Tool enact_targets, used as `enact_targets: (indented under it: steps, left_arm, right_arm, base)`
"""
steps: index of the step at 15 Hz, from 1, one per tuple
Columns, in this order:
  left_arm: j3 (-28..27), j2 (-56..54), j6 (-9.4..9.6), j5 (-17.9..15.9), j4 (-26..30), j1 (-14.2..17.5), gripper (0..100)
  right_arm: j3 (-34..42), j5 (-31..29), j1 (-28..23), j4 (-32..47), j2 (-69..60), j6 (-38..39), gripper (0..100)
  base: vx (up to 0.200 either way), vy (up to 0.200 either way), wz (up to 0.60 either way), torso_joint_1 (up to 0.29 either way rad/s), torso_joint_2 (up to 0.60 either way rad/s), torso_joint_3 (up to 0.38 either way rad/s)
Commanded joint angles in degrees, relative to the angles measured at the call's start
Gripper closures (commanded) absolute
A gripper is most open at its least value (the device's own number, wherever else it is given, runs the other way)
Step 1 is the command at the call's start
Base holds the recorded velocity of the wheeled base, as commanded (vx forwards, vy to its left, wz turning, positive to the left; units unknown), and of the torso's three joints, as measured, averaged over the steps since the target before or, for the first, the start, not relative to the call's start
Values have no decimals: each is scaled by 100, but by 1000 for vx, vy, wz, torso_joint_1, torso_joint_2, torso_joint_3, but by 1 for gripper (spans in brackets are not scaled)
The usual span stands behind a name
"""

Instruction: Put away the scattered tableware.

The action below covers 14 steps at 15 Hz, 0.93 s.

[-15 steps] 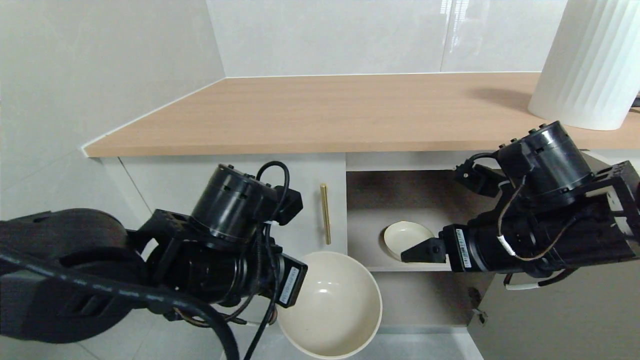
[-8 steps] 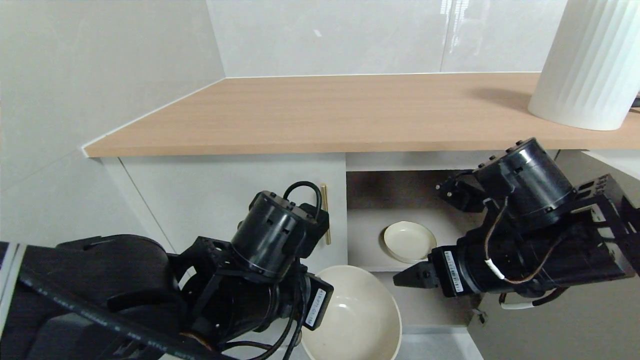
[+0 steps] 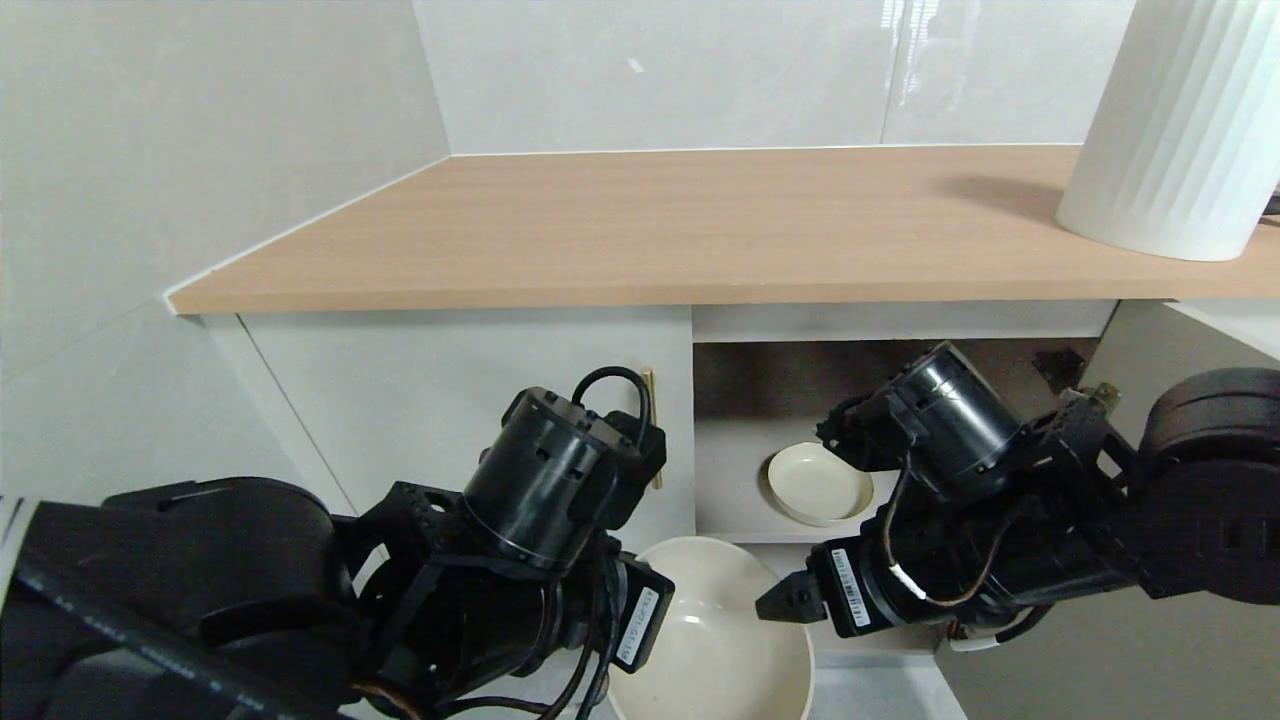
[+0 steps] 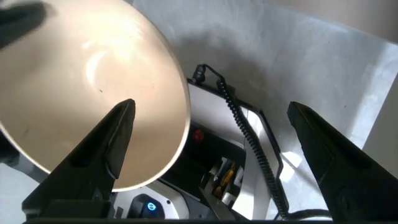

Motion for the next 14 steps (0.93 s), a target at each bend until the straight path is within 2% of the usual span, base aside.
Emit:
enact_targets:
  steps: [1, 11, 12, 14]
  left_arm:
    - [2, -36, -2, 1, 1, -21, 100]
    - [11, -89, -2, 1, 1, -83, 100]
    - [20, -89, -2, 10, 10, -83, 0]
    - [2, -98, -89, 36, -8, -83, 0]
  right_arm:
    - [-1, 8, 36, 1, 114, -1, 100]
    - [8, 17, 71, -131, 184, 26, 100]
    - [26, 17, 71, -131, 184, 26, 100]
    - [26, 17, 71, -131, 193, 26, 100]
  base:
    - [0, 0, 0, 0, 0, 0]
    - [0, 0, 0, 0, 0, 0]
    - [0, 0, 0, 0, 0, 0]
    - [0, 0, 0, 0, 0, 0]
